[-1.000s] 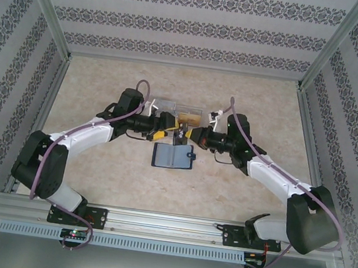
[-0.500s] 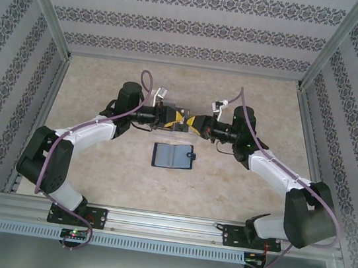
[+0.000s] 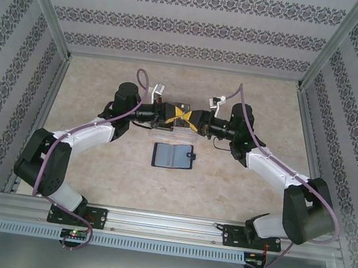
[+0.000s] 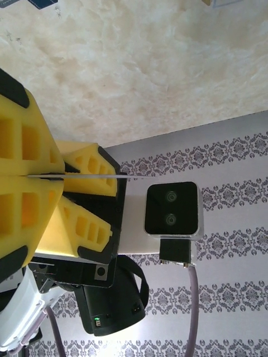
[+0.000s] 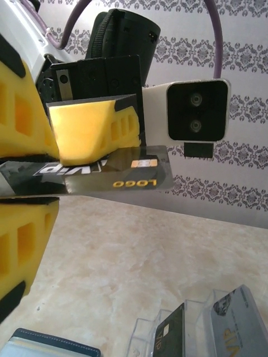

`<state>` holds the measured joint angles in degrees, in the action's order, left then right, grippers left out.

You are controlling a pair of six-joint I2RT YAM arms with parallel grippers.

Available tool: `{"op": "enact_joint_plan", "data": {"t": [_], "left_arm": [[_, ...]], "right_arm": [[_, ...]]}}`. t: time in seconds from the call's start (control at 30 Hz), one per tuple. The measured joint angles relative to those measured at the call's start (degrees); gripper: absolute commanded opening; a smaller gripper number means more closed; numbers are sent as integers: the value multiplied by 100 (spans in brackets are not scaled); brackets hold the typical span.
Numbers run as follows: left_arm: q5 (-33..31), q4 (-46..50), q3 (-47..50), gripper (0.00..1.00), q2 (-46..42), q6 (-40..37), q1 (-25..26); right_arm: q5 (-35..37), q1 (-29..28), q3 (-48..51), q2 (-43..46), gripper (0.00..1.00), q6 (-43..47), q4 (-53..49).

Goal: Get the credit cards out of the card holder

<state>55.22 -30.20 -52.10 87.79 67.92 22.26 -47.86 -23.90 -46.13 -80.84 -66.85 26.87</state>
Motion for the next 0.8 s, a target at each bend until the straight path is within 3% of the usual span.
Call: {"op": "enact_joint_plan", "data": {"t": [0.13, 0.33, 0.53, 0.8], "left_arm": [[-28, -7, 59, 24, 0, 103, -92], [-247, 916, 195, 61, -68, -192, -623], [-719, 2719, 299, 80, -516, -966, -1550], [-1318, 4686, 439, 99, -935, -2057, -2833]], "right_arm": [[48, -39, -133, -87, 0, 131, -52], [623, -304, -831, -264, 0, 1331, -1390], [1786, -835, -2044, -715, 0, 3254, -3130], [2741, -1241, -3338, -1762, 0, 5796, -4341]]}}
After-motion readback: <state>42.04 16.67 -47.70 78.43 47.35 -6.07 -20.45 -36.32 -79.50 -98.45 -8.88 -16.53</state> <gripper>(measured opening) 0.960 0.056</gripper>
